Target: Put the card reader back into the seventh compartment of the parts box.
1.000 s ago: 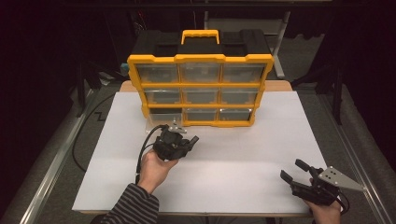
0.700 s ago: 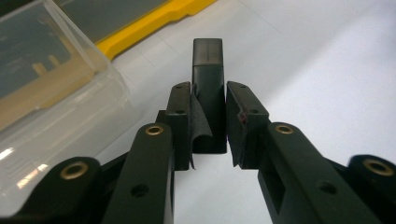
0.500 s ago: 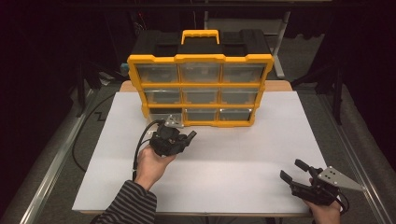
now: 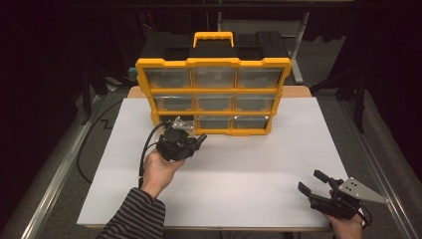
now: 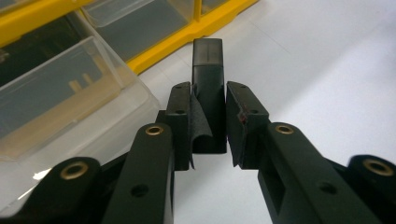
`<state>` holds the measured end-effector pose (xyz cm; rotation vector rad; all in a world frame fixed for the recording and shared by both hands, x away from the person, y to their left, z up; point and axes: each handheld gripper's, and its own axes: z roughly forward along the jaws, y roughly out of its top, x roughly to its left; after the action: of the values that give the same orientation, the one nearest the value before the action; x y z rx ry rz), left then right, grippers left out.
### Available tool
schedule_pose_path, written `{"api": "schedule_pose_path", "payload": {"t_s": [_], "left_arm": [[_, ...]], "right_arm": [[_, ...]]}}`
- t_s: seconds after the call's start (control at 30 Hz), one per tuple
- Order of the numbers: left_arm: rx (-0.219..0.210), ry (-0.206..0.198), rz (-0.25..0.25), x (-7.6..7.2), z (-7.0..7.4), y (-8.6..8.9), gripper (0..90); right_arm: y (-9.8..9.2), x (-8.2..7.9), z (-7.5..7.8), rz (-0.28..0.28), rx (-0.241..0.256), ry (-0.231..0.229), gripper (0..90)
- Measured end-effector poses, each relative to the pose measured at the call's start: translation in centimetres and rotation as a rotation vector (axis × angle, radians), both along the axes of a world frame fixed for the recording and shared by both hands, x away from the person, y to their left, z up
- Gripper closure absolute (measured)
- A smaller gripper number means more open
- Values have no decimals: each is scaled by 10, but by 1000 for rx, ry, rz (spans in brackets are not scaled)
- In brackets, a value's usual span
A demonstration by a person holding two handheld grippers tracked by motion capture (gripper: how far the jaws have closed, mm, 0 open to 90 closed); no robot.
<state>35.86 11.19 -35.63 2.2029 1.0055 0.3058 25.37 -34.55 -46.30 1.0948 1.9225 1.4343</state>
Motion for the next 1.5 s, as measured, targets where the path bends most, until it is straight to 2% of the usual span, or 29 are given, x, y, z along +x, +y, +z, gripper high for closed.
{"api": "schedule_pose_path", "payload": {"t_s": [0.7,0.8,0.9,0.97,1.5], "left_arm": [[-21,3,81,18,3,21,726],[4,-10,93,20,5,22,726],[-16,-13,98,23,10,23,726],[-4,-10,101,25,10,24,725],[22,15,153,42,0,29,725]], "right_arm": [[1,0,0,-2,-2,6,253],[0,0,0,-1,-4,4,252],[0,0,0,0,-4,8,252],[1,0,0,-1,-3,4,252],[0,0,0,-1,0,7,253]]}}
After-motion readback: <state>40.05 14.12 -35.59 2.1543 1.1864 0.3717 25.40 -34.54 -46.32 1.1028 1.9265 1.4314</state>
